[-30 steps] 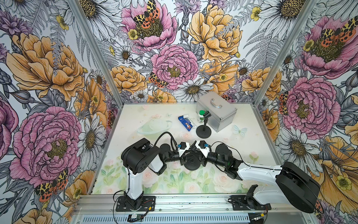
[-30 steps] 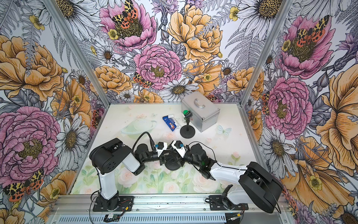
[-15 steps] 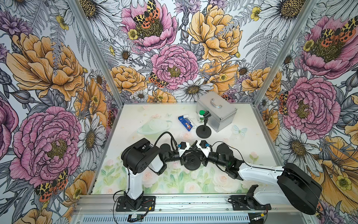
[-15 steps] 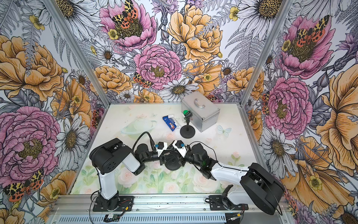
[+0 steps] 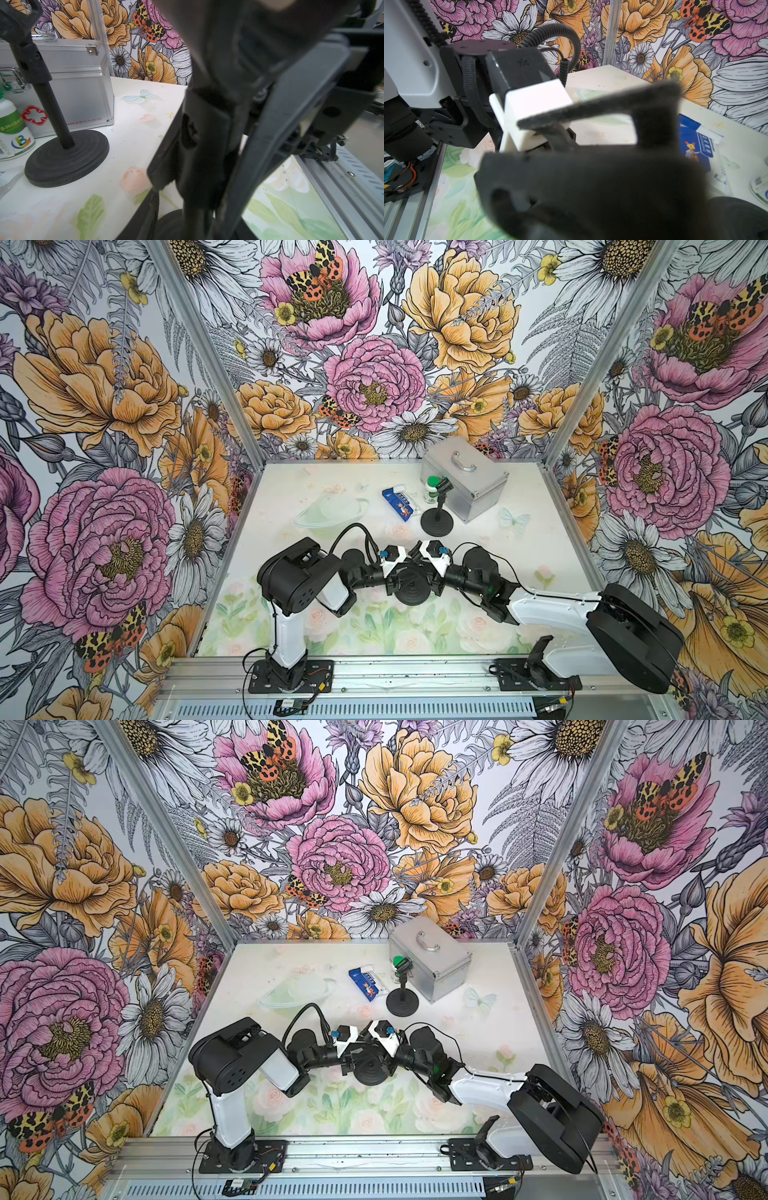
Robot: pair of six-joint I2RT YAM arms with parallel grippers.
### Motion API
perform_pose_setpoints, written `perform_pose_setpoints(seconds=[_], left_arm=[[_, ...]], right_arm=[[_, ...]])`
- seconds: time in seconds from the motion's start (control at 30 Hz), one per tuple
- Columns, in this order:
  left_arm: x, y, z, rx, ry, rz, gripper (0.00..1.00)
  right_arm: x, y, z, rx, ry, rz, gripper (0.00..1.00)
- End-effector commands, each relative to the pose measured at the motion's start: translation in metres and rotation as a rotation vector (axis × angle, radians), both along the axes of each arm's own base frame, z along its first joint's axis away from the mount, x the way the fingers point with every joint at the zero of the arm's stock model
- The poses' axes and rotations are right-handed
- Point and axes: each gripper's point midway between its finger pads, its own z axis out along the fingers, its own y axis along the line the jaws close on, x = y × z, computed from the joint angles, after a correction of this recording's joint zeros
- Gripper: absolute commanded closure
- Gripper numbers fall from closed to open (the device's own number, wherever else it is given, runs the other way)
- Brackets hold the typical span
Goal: Assemble a microphone stand
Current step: Adjust the microphone stand at the center of the board.
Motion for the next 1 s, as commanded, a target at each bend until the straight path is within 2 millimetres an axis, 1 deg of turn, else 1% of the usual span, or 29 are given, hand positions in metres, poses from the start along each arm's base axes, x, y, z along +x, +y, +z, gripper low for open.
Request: perform_pose_setpoints(seconds=[0.0,0.2,0.37,0.47,0.53,0.63,0.77,0.87,0.97], left_arm=[[-0.002,0.000,0.010,-0.015,-0.043,0.005,0.57],[-0.003,0.000,0.010,-0.016,-0.047,0.003,0.57],[-0.003,0.000,0.010,-0.012,-0.052,0.008,0.59],[-0.002,0.000,0.009,-0.010,-0.050,0.011,0.61],[-0.002,-0.001,0.008,-0.010,-0.050,0.010,0.62],[0.002,-0.003,0.006,-0.009,-0.049,0.012,0.64],[0.008,-0.005,0.006,-0.013,-0.047,0.015,0.65],[0.006,-0.007,0.006,-0.014,-0.051,0.001,0.66],[0.008,-0.009,0.005,-0.015,-0.052,0.000,0.67]], right_arm=[[-0.012,-0.008,-0.021,-0.067,0.062,0.014,0.99],[-0.013,-0.015,-0.025,-0.079,0.063,-0.008,0.98],[-0.010,-0.011,-0.025,-0.069,0.061,-0.009,0.98],[-0.001,-0.011,-0.022,-0.085,0.051,-0.050,0.99],[0.008,-0.015,-0.023,-0.124,0.034,-0.094,1.00],[0.024,-0.027,-0.024,-0.186,-0.006,-0.198,1.00],[0.039,-0.039,-0.017,-0.181,-0.059,-0.308,1.00],[0.044,-0.040,-0.013,-0.138,-0.074,-0.337,1.00],[0.044,-0.034,-0.012,-0.092,-0.062,-0.327,1.00]])
